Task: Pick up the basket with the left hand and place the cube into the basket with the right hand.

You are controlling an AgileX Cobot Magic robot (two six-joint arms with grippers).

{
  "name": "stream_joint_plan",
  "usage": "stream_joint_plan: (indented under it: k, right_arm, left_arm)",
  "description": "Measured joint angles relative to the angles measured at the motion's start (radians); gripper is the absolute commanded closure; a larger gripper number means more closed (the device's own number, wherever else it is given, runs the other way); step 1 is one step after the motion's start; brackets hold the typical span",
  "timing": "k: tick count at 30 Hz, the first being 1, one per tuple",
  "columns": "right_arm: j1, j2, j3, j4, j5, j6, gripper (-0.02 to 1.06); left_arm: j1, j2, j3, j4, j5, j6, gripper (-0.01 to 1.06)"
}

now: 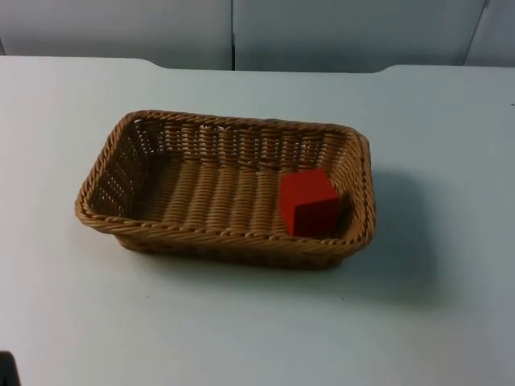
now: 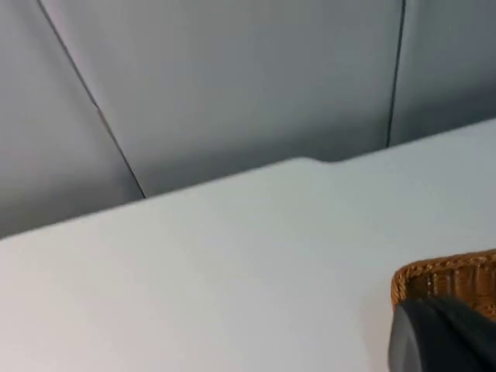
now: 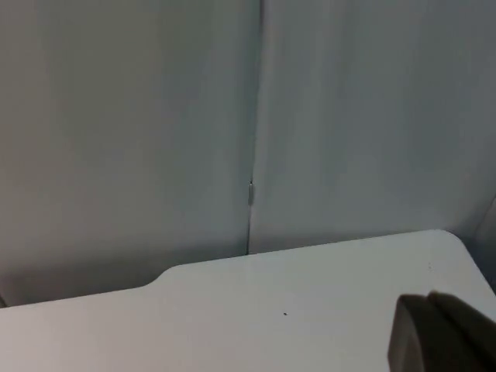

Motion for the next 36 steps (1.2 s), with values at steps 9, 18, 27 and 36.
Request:
stream_joint_plan:
  k: [9, 18, 27, 36]
  right_arm:
    - [0.0, -0.504, 0.724, -0.045, -0.33, 0.198, 1.05]
    - [0.0, -0.873, 1.108, 0.044, -0.415, 0.183, 1.05]
    - [0.0, -1.006, 1.148, 0.046, -0.113, 0.131, 0.99]
    - [0.0, -1.006, 1.148, -0.088, -0.007, 0.119, 0.91]
  left_arm:
    - [0.0, -0.548, 0.204, 0.015, 0.136, -0.012, 1.05]
    - [-0.021, -0.687, 0.277, -0.029, 0.341, -0.001, 1.05]
    - [-0.09, -0.713, 0.341, -0.147, 0.366, 0.079, 1.05]
    - [-0.182, -0.713, 0.341, -0.12, 0.445, 0.077, 1.05]
